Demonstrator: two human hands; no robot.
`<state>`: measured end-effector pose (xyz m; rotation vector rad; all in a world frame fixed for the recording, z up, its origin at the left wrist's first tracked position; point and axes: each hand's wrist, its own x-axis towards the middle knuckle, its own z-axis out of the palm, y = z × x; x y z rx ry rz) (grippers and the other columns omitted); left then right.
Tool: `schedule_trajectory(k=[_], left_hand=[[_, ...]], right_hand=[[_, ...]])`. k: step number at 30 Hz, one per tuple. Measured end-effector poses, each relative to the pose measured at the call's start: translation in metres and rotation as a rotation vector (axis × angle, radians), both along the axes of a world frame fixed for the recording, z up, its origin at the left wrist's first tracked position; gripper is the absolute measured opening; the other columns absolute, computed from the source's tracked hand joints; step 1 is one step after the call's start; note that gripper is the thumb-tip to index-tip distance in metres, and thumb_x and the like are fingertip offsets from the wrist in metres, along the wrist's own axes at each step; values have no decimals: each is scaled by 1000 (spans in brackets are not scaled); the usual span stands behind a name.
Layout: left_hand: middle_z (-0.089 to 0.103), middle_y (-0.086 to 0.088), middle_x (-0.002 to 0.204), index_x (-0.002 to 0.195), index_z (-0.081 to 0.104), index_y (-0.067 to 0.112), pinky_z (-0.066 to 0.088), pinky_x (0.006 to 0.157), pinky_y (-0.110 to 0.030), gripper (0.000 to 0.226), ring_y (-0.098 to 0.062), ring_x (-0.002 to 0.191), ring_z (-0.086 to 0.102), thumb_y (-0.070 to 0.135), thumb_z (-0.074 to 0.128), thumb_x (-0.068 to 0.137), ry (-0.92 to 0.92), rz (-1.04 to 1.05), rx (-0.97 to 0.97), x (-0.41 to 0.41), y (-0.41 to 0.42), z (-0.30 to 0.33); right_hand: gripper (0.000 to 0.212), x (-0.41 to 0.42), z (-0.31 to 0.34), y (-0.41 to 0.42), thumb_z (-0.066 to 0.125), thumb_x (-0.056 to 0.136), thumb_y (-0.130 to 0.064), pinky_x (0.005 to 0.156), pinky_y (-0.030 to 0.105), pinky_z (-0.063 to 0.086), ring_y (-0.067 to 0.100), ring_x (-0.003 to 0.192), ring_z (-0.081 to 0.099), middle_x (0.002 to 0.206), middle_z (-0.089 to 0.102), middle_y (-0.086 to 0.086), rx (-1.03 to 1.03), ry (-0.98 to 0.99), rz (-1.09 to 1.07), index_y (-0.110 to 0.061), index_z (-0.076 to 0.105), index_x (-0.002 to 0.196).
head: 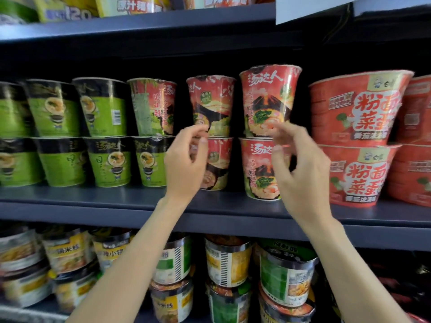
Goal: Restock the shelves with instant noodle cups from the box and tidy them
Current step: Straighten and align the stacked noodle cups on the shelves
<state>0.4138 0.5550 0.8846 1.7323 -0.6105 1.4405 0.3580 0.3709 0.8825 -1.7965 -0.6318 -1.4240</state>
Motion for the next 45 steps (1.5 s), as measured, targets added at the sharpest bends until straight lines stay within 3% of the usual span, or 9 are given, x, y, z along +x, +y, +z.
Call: schedule_trajectory(k=[3, 7, 10, 13, 22, 29, 32, 35, 45], left_hand=[[63, 0, 105, 118, 58, 12, 42, 75, -6, 25, 0, 86, 56, 10, 52, 93, 116, 60, 56, 10, 41, -6], [57, -2, 128, 139, 37, 18, 42, 92, -28, 45, -14, 105, 58, 27, 50, 96, 477, 56, 201, 28, 72, 9], [45, -3, 143, 149, 15, 26, 35, 99, -24, 68, -17, 123, 50, 37, 52, 94, 700, -100, 296, 41, 78, 20], [42, -9, 146, 151, 1, 28, 31, 112, -34, 89, -18, 133, 41, 34, 63, 87, 867, -330, 329, 51, 77, 25], [60, 9, 116, 139, 39, 34, 48, 74, -15, 60, 3, 81, 61, 35, 66, 85, 446, -257, 377, 34, 86, 9], [58, 1, 112, 136, 36, 41, 50, 74, -28, 56, -6, 87, 62, 41, 63, 86, 284, -54, 355, 23, 77, -6], [56, -2, 114, 138, 32, 42, 50, 74, -33, 57, -18, 94, 62, 47, 58, 88, 263, 41, 347, 19, 72, -10], [55, -4, 117, 138, 32, 42, 53, 79, -37, 57, -17, 96, 63, 46, 59, 87, 277, -2, 330, 18, 70, -11], [53, -4, 115, 139, 32, 41, 55, 79, -40, 59, -16, 90, 63, 41, 62, 87, 300, -48, 298, 14, 62, -13]], right_hand=[[32, 2, -12, 33, 51, 93, -14, 87, 11, 44, 4, 100, 55, 115, 60, -3, -155, 175, 50, -13, 57, 124], [60, 19, -17, 73, 50, 97, -29, 99, 27, 39, 19, 121, 48, 148, 32, 1, -259, 523, 0, -19, 22, 149], [75, 35, -14, 95, 52, 95, -32, 90, 27, 34, 27, 126, 43, 149, 30, 8, -167, 620, -46, -19, 5, 152], [80, 44, -11, 107, 54, 94, -32, 88, 26, 33, 30, 125, 44, 147, 31, 13, -71, 628, -120, -17, 0, 152], [84, 40, -11, 105, 64, 88, -30, 89, 22, 36, 16, 122, 47, 143, 42, 7, 85, 591, -110, -18, 10, 151], [79, 27, -12, 100, 61, 89, -35, 81, 19, 40, 10, 107, 54, 124, 49, -7, 120, 562, -32, -19, 14, 150], [77, 25, -12, 98, 60, 90, -36, 66, 9, 44, 0, 83, 57, 109, 51, -13, 133, 581, -37, -20, 15, 150], [72, 23, -11, 95, 58, 92, -32, 57, 2, 44, -8, 63, 54, 92, 45, -25, 133, 605, -16, -20, 16, 150], [73, 22, -7, 90, 57, 93, -32, 67, 15, 44, 8, 85, 55, 98, 51, -11, 121, 620, 3, -17, 15, 151]])
